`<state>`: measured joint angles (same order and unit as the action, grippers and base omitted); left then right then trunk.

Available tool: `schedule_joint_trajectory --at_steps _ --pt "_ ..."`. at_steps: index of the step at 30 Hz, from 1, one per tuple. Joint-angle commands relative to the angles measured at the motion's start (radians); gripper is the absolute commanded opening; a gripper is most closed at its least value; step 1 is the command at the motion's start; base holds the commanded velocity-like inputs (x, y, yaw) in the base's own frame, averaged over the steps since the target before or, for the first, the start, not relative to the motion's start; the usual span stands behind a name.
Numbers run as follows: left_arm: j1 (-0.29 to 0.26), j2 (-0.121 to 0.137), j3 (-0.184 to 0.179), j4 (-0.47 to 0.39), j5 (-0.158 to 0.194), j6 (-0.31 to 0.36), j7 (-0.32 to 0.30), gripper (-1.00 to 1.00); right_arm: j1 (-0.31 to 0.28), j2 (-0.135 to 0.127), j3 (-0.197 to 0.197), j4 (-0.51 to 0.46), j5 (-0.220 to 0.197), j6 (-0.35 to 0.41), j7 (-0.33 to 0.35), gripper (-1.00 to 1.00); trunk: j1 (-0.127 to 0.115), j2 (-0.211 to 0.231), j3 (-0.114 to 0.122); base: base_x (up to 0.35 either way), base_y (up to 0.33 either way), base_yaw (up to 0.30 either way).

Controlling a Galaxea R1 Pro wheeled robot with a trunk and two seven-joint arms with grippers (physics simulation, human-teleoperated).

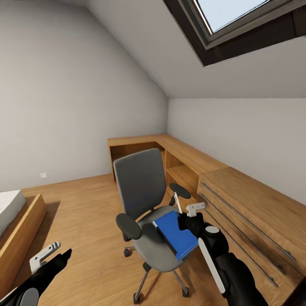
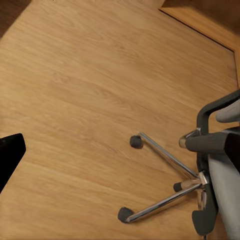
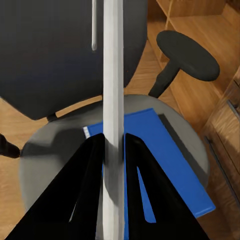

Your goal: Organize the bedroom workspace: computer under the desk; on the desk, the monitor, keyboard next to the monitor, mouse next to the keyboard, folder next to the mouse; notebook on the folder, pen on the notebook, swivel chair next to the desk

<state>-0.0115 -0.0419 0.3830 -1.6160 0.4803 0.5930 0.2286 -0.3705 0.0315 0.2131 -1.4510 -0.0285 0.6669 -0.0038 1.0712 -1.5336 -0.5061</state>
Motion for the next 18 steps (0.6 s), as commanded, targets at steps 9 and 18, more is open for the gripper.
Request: schedule_joint_trajectory --at_steps 9,18 --pt "-0.001 -0.003 -0.004 -0.002 0.009 0.0 0.007 1.0 0.0 0.001 -0.04 -0.022 -0.004 0.007 -0.001 -1.0 -0.035 0.063 0.027 -0.01 0.009 -0.024" --pt "-0.002 -0.005 -0.041 -0.002 0.006 -0.004 0.009 1.0 0.001 0.005 -0.185 -0.05 -0.029 0.058 0.0 -1.0 -0.069 0.126 0.055 -0.001 0.001 -0.218"
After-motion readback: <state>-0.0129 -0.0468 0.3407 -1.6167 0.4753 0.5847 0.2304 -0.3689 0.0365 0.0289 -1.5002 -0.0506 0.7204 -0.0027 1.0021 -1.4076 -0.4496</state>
